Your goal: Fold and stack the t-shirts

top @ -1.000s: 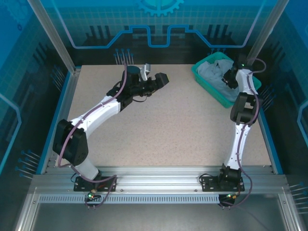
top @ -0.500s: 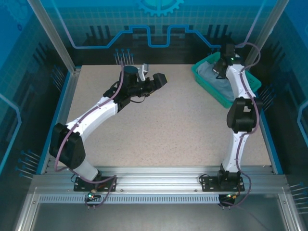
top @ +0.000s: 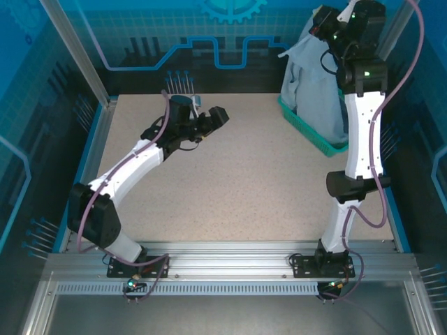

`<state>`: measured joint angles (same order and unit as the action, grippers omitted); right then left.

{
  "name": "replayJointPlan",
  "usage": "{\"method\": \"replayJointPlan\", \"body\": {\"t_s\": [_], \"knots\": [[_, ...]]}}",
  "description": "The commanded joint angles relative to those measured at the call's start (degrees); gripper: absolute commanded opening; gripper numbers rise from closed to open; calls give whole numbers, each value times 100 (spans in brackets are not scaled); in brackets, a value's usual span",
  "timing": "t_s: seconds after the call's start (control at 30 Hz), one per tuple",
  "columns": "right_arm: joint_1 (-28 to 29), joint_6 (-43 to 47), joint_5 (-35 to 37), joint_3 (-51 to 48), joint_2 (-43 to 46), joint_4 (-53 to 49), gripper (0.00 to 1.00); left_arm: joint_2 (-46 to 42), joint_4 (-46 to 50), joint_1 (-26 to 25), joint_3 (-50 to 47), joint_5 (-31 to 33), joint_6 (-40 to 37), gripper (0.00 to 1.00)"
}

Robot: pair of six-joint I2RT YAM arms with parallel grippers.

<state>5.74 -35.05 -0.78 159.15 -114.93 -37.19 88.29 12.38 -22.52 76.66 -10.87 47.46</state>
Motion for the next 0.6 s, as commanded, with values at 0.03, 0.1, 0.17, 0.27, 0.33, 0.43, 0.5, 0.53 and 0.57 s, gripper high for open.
{"method": "replayJointPlan", "body": {"t_s": [0.03, 0.1, 0.17, 0.27, 0.33, 0.43, 0.5, 0.53, 0.57], "knots": [[344, -631, -1324, 68, 179, 1064, 0, -707, 488, 155, 127, 760, -154, 93], [577, -832, -1513, 63, 275, 1304, 0, -937, 643, 223, 76, 1032, -150, 93], [865, -974, -1653, 63, 312, 1330, 0, -1165, 789, 272, 48, 1304, -161, 94], [1579, -904, -1737, 32, 324, 1165, 0, -1518, 1004, 371, 3, 1673, -214, 94], [2110, -892, -1682, -126, 292, 1067, 0, -1754, 1157, 435, -25, 1914, -224, 95], [2969, -855, -1538, -709, 194, 908, 0, -2098, 1418, 591, -169, 2209, -67, 95], [3445, -982, -1539, -1267, 41, 943, 0, -2360, 1805, 698, -255, 2568, 66, 95], [3626, -1038, -1605, -1459, -65, 1014, 0, -2479, 2048, 720, -263, 2841, 123, 95], [3798, -1053, -1622, -1615, -214, 985, 0, -2631, 2348, 739, -284, 3163, 194, 95]]}}
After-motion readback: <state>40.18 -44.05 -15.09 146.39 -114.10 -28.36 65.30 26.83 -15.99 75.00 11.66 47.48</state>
